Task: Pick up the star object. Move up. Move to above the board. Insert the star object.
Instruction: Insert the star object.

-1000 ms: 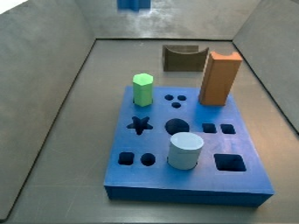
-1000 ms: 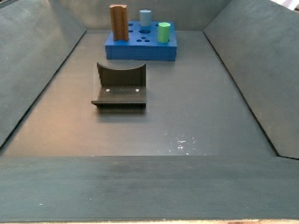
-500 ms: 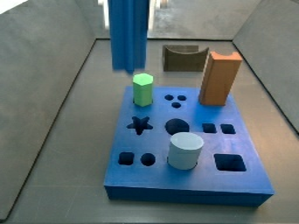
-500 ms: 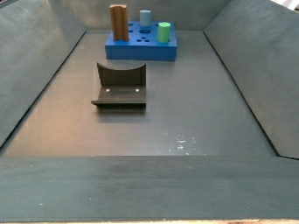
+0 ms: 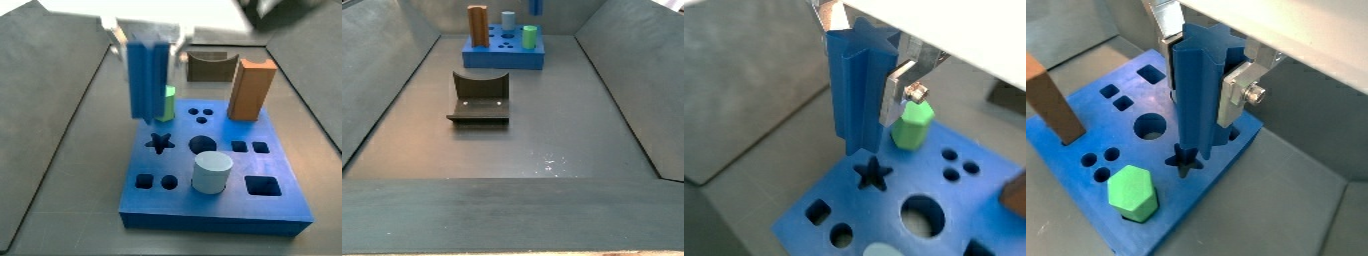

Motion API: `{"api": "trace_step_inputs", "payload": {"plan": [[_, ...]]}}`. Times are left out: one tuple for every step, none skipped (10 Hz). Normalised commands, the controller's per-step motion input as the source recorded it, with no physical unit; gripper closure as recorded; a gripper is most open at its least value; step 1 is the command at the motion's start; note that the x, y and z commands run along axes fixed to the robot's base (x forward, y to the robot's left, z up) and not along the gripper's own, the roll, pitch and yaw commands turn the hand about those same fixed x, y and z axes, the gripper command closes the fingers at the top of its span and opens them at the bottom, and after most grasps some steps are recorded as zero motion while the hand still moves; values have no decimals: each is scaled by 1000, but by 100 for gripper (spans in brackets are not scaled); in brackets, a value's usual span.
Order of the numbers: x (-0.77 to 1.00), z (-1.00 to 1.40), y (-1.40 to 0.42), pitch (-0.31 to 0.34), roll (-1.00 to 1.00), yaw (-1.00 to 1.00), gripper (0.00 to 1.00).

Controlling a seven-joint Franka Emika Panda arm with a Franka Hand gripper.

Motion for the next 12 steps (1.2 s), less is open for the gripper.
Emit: {"api": "trace_step_inputs", "payload": {"plan": [[500,-963,94,16,-21,-646,100],[537,-951,114,29,-23,-600,100],[514,-894,94,44,-44,-583,100],[9,-420,51,0,-154,-260,100],[0,-97,49,0,-96,-80,100],[0,-111,43,0,-54,0,100],[-26,-283,0,-3,-96,-20,100],[-140,-191,0,0,-71,-49,100],[-306,-226,0,-66,-81,-57,100],[-291,-277,-106,-103,-103,-91,100],[-277,-326,-140,-99,-104,-131,100],[-249,-334,-160,-87,-100,-143,100]]}}
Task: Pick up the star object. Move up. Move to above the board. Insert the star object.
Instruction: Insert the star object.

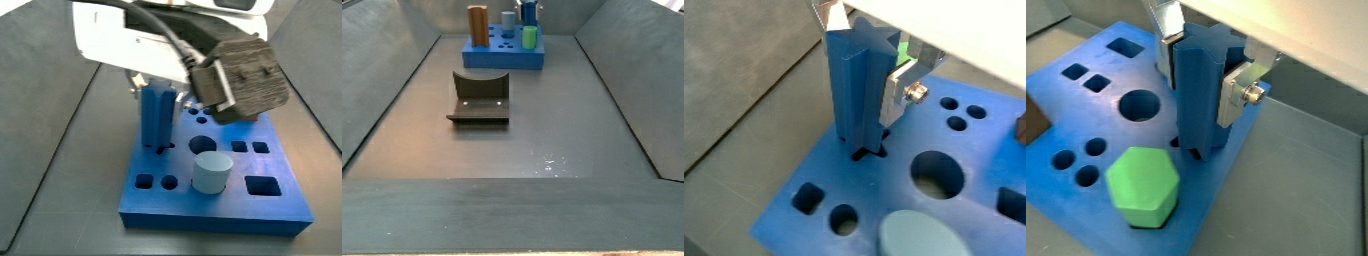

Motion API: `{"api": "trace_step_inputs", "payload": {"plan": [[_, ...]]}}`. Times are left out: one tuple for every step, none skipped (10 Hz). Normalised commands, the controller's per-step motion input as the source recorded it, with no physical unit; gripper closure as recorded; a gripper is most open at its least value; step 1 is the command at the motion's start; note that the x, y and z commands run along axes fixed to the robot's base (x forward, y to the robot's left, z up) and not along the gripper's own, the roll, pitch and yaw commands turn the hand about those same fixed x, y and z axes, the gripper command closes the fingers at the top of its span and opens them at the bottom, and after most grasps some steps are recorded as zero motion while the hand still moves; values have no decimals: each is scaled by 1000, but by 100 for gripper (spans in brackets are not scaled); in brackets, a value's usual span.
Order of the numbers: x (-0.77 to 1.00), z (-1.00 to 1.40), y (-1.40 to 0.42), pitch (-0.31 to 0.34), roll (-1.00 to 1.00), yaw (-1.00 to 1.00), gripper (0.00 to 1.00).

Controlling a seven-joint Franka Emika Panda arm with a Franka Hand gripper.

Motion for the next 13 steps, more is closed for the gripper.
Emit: {"api": "trace_step_inputs", "payload": {"plan": [[-63,-537,-129,-39,-90,-143,100],[0,-766,-63,0,-71,-180,100],[43,-863,-29,0,-61,-191,100],[243,-749,-17,0,-130,-351,100],[323,-623,0,0,-216,-497,100],[320,-594,0,0,-214,-426,100],[237,-500,23,0,-153,-163,100],[129,-657,0,0,-97,0,100],[0,-1000,-37,-14,-33,0,100],[-9,-1000,-109,0,0,140,100],[-63,-1000,-151,0,31,323,100],[-49,-1000,-149,-6,91,454,100],[-51,-1000,-151,-11,104,474,100]]}}
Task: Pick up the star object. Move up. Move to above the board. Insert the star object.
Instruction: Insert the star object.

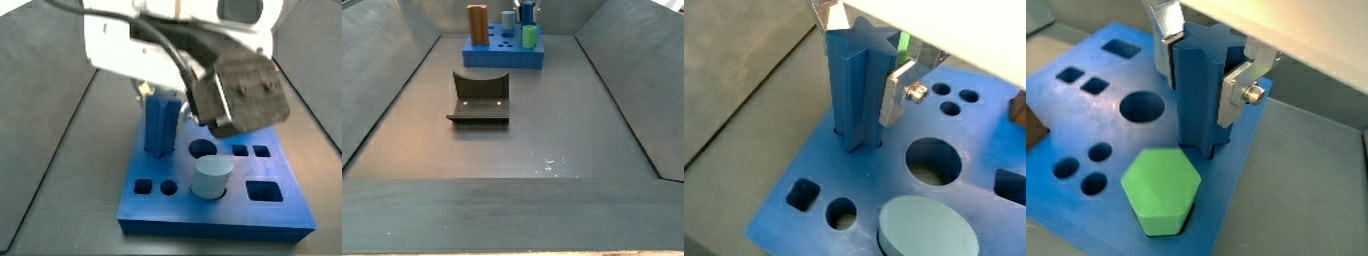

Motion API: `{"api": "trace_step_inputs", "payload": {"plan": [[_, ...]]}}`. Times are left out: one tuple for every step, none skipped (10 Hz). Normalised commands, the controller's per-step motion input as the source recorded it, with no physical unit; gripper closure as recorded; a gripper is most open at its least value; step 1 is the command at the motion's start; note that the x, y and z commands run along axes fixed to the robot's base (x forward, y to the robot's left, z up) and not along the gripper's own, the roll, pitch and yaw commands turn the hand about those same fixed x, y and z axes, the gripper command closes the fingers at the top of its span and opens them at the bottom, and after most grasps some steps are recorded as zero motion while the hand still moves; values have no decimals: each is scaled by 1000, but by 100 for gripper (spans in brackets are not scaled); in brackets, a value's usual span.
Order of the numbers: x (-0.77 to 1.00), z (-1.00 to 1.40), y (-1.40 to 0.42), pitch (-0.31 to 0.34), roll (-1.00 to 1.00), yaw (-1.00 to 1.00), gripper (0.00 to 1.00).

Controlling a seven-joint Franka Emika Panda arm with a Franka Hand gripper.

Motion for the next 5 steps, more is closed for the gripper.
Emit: {"api": "trace_step_inputs", "payload": {"plan": [[0,-1000,-166,0,67,417,100],[0,-1000,-189,0,21,374,100],[0,-1000,-177,0,19,346,100],[0,-1000,-166,0,0,240,100],[0,-600,0,0,-157,0,100]]}}
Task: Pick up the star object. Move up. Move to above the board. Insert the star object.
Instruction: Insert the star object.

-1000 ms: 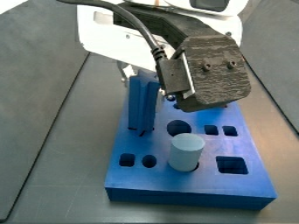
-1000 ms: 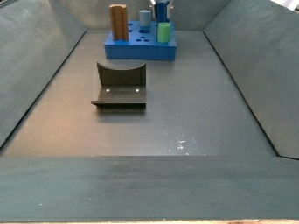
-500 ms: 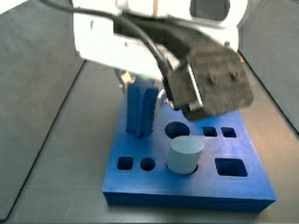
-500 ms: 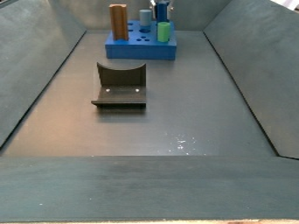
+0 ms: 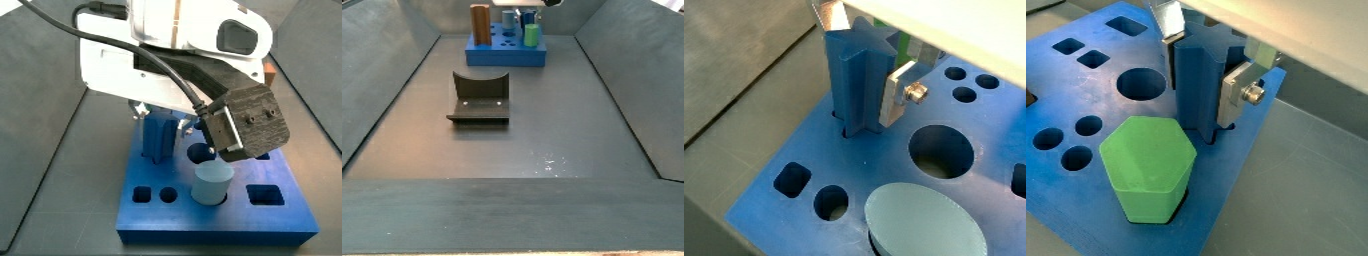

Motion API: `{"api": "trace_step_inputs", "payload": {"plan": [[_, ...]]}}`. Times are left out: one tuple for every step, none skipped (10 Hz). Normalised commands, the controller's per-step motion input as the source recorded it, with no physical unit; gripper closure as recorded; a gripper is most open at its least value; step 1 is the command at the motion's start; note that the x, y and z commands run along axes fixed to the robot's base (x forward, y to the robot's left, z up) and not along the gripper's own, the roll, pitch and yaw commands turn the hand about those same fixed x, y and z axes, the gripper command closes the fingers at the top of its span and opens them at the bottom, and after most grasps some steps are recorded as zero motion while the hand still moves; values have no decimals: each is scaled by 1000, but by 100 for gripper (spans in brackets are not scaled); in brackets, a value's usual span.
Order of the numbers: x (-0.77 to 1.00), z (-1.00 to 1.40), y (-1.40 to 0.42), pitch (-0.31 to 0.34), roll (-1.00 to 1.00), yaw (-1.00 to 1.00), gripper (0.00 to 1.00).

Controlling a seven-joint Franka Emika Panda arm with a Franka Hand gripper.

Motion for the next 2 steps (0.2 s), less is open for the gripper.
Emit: {"api": "trace_step_inputs", "payload": {"plan": [[-54,-300,0,-144,-83,0,100],[0,0,0,0,0,0,100]]}}
